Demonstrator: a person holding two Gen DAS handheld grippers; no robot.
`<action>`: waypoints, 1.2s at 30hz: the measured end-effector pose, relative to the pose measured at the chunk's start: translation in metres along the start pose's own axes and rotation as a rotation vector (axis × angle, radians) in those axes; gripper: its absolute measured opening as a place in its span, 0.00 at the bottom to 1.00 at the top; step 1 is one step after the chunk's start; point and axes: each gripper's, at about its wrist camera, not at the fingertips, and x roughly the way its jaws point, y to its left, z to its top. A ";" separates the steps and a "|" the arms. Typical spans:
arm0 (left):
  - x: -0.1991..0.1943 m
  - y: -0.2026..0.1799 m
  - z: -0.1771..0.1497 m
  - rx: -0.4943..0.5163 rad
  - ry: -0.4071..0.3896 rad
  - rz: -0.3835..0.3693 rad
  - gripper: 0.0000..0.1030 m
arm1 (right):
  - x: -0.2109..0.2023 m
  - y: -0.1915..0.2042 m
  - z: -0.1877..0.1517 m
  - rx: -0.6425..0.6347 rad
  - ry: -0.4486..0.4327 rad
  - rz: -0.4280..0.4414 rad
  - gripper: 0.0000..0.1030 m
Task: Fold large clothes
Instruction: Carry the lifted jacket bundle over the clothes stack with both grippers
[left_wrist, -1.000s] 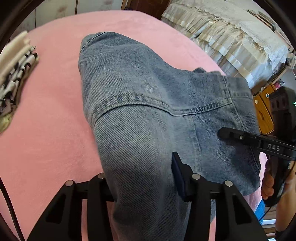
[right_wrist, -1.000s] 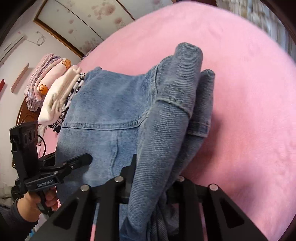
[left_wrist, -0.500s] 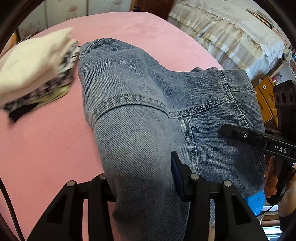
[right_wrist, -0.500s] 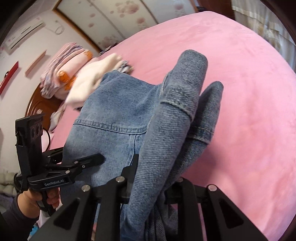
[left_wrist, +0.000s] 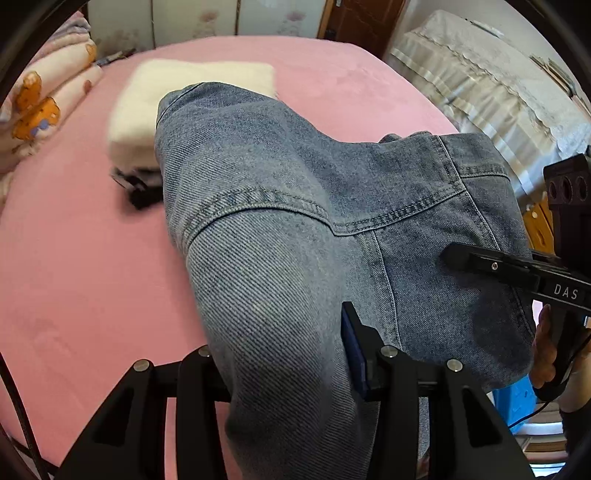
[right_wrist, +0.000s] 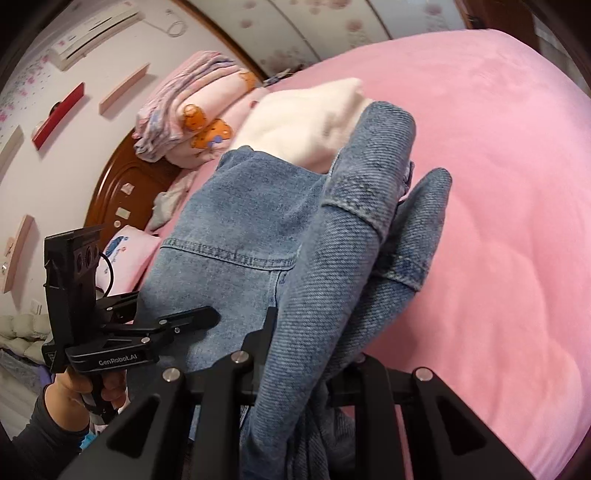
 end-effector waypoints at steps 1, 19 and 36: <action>-0.005 0.008 0.007 0.006 -0.009 0.009 0.42 | 0.003 0.008 0.009 -0.008 -0.005 0.005 0.18; 0.022 0.145 0.271 0.159 -0.118 0.176 0.44 | 0.105 0.035 0.256 -0.058 -0.217 0.038 0.18; 0.119 0.185 0.269 0.012 -0.147 0.224 0.74 | 0.198 -0.053 0.268 0.025 -0.102 -0.156 0.40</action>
